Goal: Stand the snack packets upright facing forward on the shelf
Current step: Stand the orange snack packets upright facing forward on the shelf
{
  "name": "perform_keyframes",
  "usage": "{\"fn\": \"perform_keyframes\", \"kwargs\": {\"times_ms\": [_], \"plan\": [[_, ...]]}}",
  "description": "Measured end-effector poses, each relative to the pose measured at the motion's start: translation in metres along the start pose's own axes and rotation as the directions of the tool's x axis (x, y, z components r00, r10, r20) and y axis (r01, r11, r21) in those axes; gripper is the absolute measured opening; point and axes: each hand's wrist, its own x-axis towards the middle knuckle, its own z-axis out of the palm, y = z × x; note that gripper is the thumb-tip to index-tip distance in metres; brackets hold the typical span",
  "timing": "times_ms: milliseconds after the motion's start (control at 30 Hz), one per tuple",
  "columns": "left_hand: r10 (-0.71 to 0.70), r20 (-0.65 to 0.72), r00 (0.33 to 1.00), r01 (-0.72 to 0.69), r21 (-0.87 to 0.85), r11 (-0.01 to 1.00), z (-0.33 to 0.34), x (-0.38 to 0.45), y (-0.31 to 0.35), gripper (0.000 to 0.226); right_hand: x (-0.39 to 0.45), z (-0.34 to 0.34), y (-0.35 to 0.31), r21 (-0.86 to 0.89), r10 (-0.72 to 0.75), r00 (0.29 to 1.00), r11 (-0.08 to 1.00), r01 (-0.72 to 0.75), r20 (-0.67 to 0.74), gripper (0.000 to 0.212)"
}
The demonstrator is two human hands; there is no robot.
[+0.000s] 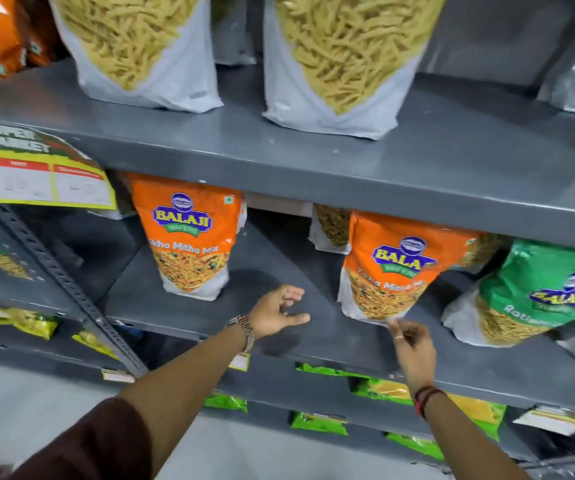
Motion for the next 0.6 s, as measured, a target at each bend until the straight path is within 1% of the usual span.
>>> {"fn": "perform_keyframes", "kwargs": {"times_ms": [33, 67, 133, 167, 200, 267, 300, 400, 533, 600], "plan": [[-0.002, 0.003, 1.000, 0.002, -0.016, 1.000, 0.014, 0.009, 0.013, 0.063, 0.012, -0.008, 0.000, 0.013, 0.011, 1.000, 1.000, -0.011, 0.007, 0.023], [0.000, 0.006, 1.000, 0.001, -0.021, 1.000, 0.027, 0.018, 0.025, 0.072, 0.024, -0.016, -0.002, 0.007, 0.014, 1.000, 1.000, -0.014, 0.025, 0.033], [-0.005, -0.006, 1.000, 0.005, -0.020, 1.000, 0.050, 0.031, 0.045, 0.086, 0.043, -0.028, -0.008, -0.028, -0.001, 0.994, 1.000, 0.004, 0.112, 0.060], [-0.007, -0.008, 1.000, 0.006, -0.022, 1.000, 0.059, 0.036, 0.053, 0.087, 0.051, -0.032, -0.009, -0.026, -0.010, 0.985, 1.000, 0.015, 0.174, 0.069], [-0.008, -0.005, 1.000, 0.008, -0.029, 1.000, 0.067, 0.039, 0.059, 0.083, 0.056, -0.034, -0.011, -0.016, -0.023, 0.972, 1.000, 0.027, 0.233, 0.071], [-0.007, -0.016, 1.000, 0.006, -0.025, 1.000, 0.081, 0.041, 0.067, 0.076, 0.062, -0.037, -0.010, 0.002, -0.053, 0.943, 0.998, 0.056, 0.329, 0.062], [-0.004, -0.038, 0.999, 0.004, -0.024, 1.000, 0.085, 0.040, 0.067, 0.076, 0.062, -0.036, -0.010, 0.009, -0.063, 0.934, 0.998, 0.064, 0.353, 0.058], [0.003, -0.086, 0.996, -0.006, -0.033, 0.999, 0.082, 0.033, 0.065, 0.079, 0.057, -0.028, -0.011, 0.043, -0.038, 0.937, 0.999, 0.024, 0.348, 0.055], [-0.017, -0.097, 0.995, 0.013, -0.033, 0.999, 0.057, 0.025, 0.049, 0.089, 0.043, -0.007, -0.018, 0.058, -0.014, 0.922, 0.998, -0.009, 0.387, 0.057], [-0.026, -0.107, 0.994, 0.022, -0.035, 0.999, 0.042, 0.018, 0.044, 0.089, 0.035, 0.007, -0.022, 0.073, -0.006, 0.925, 0.997, -0.024, 0.381, 0.056]]}}
